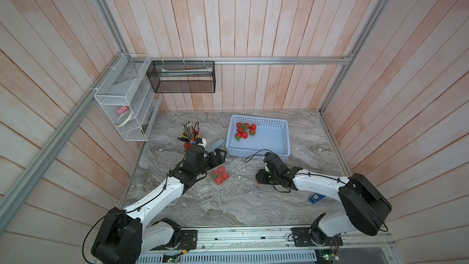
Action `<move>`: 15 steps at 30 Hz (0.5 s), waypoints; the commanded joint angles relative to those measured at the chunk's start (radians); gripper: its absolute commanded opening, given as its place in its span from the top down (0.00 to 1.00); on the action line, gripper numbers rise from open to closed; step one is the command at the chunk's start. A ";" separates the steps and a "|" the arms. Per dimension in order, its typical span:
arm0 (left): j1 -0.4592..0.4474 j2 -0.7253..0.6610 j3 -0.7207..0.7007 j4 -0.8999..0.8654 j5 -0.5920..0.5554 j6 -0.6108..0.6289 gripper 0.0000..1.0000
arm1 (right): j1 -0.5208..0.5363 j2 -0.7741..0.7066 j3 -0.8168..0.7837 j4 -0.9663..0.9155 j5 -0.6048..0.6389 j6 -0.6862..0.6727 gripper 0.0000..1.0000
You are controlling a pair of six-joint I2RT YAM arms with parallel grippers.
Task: Pack strawberries into containers
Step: Place the strawberry in the packing box.
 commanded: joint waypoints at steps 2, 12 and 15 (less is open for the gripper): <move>-0.003 -0.029 -0.019 -0.032 -0.030 0.008 0.01 | 0.022 0.076 0.067 0.070 -0.066 -0.025 0.56; -0.004 -0.013 -0.019 -0.019 -0.027 0.019 0.01 | 0.033 0.043 0.119 0.033 -0.047 -0.057 0.43; -0.003 -0.010 -0.013 -0.025 -0.029 0.031 0.01 | 0.033 -0.001 0.135 0.006 -0.026 -0.076 0.43</move>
